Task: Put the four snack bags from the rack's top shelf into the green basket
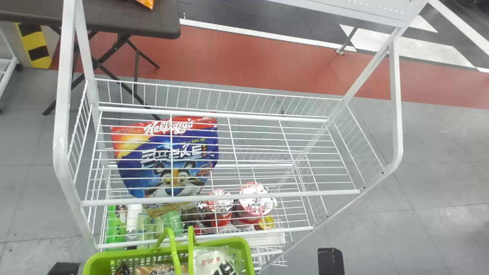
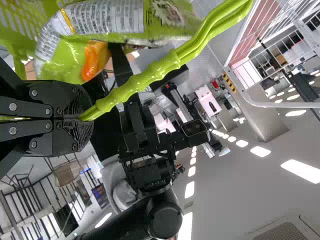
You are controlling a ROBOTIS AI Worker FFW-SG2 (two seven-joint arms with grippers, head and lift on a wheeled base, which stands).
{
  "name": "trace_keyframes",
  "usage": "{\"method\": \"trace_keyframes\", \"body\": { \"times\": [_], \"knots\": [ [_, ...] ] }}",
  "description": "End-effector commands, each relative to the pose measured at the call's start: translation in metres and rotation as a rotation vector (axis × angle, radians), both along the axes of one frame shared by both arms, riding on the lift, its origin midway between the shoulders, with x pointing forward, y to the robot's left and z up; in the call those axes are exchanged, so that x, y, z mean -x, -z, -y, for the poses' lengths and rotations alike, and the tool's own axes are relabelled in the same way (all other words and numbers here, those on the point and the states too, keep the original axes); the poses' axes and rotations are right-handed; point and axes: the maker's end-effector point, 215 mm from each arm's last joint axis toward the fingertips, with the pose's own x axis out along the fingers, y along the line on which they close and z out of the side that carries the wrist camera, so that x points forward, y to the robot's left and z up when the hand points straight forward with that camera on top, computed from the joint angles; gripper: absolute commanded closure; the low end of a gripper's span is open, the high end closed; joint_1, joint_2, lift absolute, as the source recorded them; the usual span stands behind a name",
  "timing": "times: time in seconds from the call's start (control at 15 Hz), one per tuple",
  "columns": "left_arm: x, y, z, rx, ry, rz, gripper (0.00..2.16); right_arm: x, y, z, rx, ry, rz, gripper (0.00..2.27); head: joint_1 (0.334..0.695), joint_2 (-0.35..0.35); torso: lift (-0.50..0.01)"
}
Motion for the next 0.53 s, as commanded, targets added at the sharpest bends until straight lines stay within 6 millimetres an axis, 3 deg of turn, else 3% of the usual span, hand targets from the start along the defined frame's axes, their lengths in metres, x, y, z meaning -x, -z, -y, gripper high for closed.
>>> {"method": "trace_keyframes", "body": {
  "times": [0.0, 0.13, 0.27, 0.33, 0.47],
  "knots": [
    [0.000, 0.000, 0.000, -0.002, -0.002, 0.001, 2.05, -0.005, -0.001, 0.011, 0.050, -0.002, 0.020, 0.03, 0.695, -0.350, 0.000],
    [-0.001, -0.001, 0.002, 0.002, -0.001, 0.000, 2.05, -0.039, -0.010, 0.028, 0.134, 0.028, 0.163, 0.06, 0.695, -0.350, 0.000],
    [-0.001, -0.002, 0.002, 0.008, 0.000, -0.002, 2.05, -0.085, -0.034, 0.043, 0.210, 0.064, 0.370, 0.06, 0.695, -0.350, 0.000],
    [-0.001, -0.003, 0.002, 0.012, 0.000, -0.001, 2.05, -0.104, -0.050, 0.049, 0.237, 0.084, 0.463, 0.06, 0.695, -0.350, 0.000],
    [-0.001, -0.001, 0.002, -0.004, -0.005, -0.005, 2.05, -0.147, -0.105, 0.053, 0.324, 0.123, 0.733, 0.06, 0.695, -0.350, 0.000]
  ]
}}
